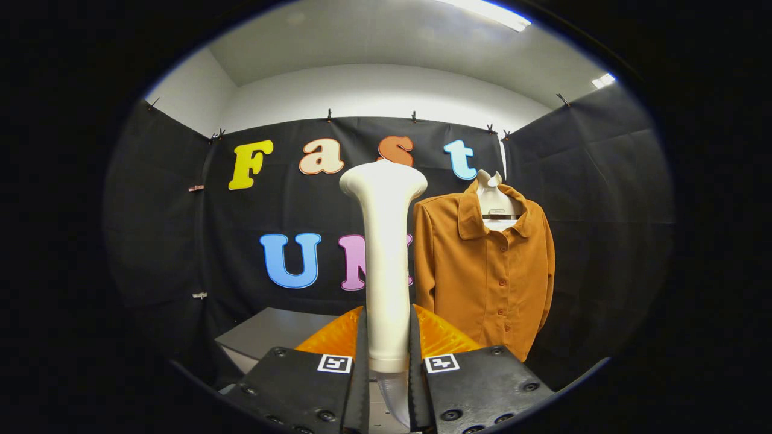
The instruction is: Iron the clothes twice with a garment steamer, once on the left side and once on the right side.
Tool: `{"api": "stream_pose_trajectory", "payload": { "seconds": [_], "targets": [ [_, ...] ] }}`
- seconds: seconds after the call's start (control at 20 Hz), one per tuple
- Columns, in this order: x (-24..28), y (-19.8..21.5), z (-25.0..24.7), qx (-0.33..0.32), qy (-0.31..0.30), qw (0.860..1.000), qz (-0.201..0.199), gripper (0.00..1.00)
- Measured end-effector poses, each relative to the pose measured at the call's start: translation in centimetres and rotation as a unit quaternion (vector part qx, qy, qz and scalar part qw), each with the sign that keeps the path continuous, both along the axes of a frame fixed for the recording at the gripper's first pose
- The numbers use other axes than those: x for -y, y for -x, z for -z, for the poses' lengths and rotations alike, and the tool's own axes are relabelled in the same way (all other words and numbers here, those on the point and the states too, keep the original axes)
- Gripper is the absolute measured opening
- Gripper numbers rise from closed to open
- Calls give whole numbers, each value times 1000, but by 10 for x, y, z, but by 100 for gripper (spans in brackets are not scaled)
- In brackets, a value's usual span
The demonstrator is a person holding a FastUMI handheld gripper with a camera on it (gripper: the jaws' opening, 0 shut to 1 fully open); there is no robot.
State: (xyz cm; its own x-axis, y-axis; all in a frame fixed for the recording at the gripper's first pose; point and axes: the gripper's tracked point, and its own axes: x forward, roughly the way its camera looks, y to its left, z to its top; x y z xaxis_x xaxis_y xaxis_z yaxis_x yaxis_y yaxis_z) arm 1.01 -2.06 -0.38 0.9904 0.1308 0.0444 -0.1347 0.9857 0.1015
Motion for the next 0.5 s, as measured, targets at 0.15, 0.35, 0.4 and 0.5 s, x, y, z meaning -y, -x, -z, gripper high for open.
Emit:
{"api": "stream_pose_trajectory", "payload": {
  "seconds": [0.15, 0.35, 0.4, 0.5],
  "targets": [
    [-1, 1, 1, -2, -1, 1000, 0, 29],
    [-1, 1, 2, -5, -4, 1000, 3, 29],
    [0, 1, 2, -5, -4, 1000, 3, 29],
    [0, 1, 1, -5, -4, 1000, 5, 29]
  ]
}}
